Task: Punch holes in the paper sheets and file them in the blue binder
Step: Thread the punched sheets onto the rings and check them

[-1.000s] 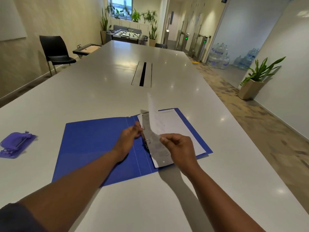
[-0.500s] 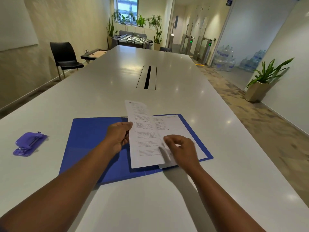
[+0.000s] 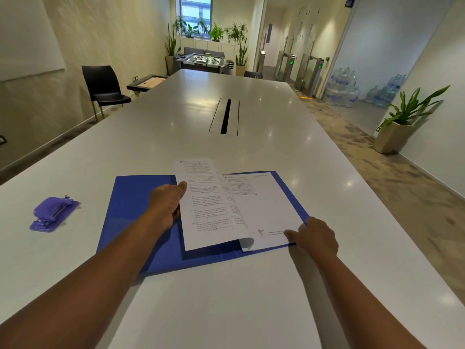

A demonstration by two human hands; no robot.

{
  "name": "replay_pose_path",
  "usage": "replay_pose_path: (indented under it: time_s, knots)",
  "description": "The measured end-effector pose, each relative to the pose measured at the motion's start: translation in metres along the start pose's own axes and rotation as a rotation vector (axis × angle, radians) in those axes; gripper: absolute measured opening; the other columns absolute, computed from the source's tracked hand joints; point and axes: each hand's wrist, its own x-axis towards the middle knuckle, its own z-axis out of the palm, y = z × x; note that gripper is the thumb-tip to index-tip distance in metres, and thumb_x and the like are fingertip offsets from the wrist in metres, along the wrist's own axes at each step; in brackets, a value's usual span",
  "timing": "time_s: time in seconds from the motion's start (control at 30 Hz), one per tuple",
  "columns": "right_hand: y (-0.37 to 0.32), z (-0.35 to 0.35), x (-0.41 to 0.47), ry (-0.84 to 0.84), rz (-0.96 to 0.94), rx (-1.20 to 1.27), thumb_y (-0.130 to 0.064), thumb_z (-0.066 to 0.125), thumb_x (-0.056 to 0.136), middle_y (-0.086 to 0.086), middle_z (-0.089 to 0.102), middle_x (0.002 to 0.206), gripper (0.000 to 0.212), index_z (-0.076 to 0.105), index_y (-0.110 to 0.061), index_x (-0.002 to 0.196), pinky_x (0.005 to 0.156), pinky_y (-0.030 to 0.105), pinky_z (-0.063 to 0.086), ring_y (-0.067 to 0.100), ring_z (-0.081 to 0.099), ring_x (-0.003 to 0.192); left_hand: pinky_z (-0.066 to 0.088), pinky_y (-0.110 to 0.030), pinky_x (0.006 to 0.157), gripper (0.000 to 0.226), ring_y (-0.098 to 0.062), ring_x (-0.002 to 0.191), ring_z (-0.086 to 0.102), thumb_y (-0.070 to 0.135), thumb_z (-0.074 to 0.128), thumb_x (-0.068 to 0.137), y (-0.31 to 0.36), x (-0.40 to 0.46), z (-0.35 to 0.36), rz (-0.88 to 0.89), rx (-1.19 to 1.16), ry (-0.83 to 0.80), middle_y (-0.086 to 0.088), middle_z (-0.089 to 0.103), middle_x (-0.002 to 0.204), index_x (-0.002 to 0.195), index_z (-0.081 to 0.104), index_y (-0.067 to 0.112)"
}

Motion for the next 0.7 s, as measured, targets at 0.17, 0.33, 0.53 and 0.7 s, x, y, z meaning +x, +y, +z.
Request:
replay_pose_path:
  time_s: [0.17, 0.33, 0.53, 0.7]
  knots:
    - [0.0, -0.008, 0.004, 0.066, -0.039, 0.137, -0.019, 0.076, 0.082, 0.004, 0.066, 0.092, 0.022, 0.056, -0.016, 0.088, 0.072, 0.039, 0.059, 0.024, 0.064, 0.076, 0.06, -0.039, 0.071, 0.024, -0.027, 0.084, 0.07, 0.021, 0.066, 0.099, 0.0, 0.0, -0.007, 0.019, 0.028, 0.003, -0.018, 0.073, 0.1, 0.083, 0.054, 0.008]
    - [-0.007, -0.019, -0.001, 0.119, -0.018, 0.247, -0.006, 0.062, 0.088, 0.002, 0.065, 0.096, 0.018, 0.059, -0.024, 0.091, 0.085, 0.048, 0.058, 0.027, 0.063, 0.085, 0.055, -0.036, 0.065, 0.021, -0.025, 0.082, 0.07, 0.024, 0.067, 0.098, 0.0, -0.001, -0.007, 0.09, 0.085, 0.029, -0.016, 0.074, 0.103, 0.085, 0.058, 0.01]
    - [-0.017, -0.033, -0.009, 0.169, -0.12, 0.166, -0.004, 0.058, 0.09, 0.005, 0.073, 0.099, 0.025, 0.074, -0.017, 0.103, 0.077, 0.036, 0.054, 0.027, 0.064, 0.084, 0.052, -0.026, 0.063, 0.051, -0.014, 0.086, 0.064, 0.023, 0.065, 0.099, 0.002, -0.004, -0.003, 0.242, 0.137, 0.111, -0.003, 0.062, 0.118, 0.144, 0.041, 0.023]
    - [-0.025, -0.038, -0.013, 0.243, -0.186, 0.166, -0.01, 0.057, 0.095, 0.004, 0.072, 0.091, 0.017, 0.071, -0.019, 0.095, 0.07, 0.036, 0.056, 0.025, 0.063, 0.075, 0.053, -0.029, 0.063, 0.06, -0.019, 0.083, 0.069, 0.022, 0.059, 0.102, -0.002, -0.004, 0.0, 0.353, 0.242, 0.048, -0.016, 0.071, 0.093, 0.154, 0.03, 0.031]
